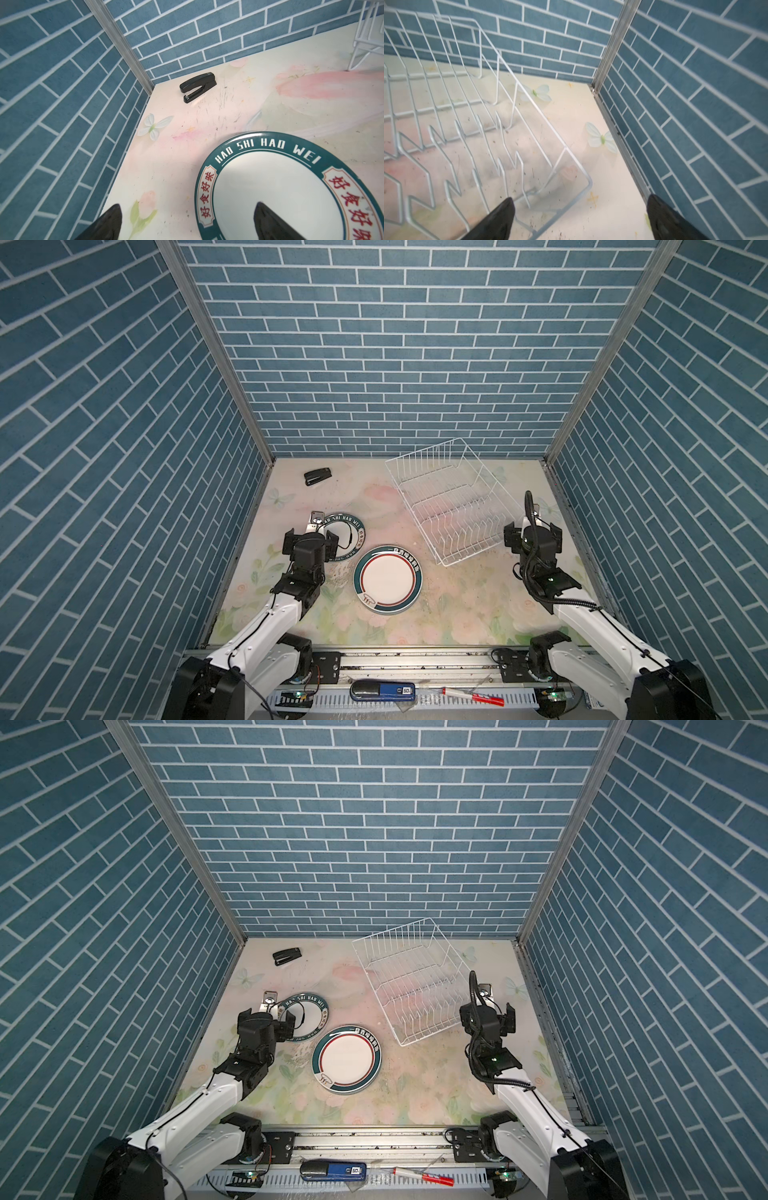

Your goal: Unload the plates from the dish rack

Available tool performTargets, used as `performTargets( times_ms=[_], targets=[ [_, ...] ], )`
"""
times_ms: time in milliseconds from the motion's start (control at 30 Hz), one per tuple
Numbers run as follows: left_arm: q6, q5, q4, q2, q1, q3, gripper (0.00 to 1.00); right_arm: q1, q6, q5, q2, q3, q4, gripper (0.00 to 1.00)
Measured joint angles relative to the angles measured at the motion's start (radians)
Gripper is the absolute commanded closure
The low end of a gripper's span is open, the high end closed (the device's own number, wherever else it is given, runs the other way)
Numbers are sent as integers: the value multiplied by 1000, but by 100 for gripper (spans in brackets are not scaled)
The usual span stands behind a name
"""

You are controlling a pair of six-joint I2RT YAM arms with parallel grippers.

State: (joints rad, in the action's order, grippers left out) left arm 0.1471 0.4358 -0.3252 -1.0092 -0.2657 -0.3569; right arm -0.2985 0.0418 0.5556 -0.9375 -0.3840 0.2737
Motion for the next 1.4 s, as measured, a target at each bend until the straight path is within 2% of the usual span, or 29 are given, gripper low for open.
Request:
performTargets(
  times_ms=[167, 333, 633, 833, 1000, 1200, 1400],
  targets=[
    [32, -67, -222, -177, 12, 6, 1, 63, -7, -108, -25, 108, 189, 1],
    [37, -110, -388, -296, 23, 51, 1, 100, -12, -164, -79, 128, 306, 1],
    [60, -117, -654, -426, 35, 99, 1, 164, -53, -225, -264, 169, 652, 1],
    [55, -114, -748, -472, 55, 113, 1, 200, -59, -304, -394, 169, 833, 1],
    [47, -175, -860, -537, 97, 138, 1, 225, -72, -357, -547, 169, 1030, 1],
    [40, -195, -866, -545, 102, 146, 1, 241, -72, -392, -588, 158, 1050, 1],
    [38, -196, -873, -545, 102, 146, 1, 273, -90, -390, -587, 52, 899, 1]
  ],
)
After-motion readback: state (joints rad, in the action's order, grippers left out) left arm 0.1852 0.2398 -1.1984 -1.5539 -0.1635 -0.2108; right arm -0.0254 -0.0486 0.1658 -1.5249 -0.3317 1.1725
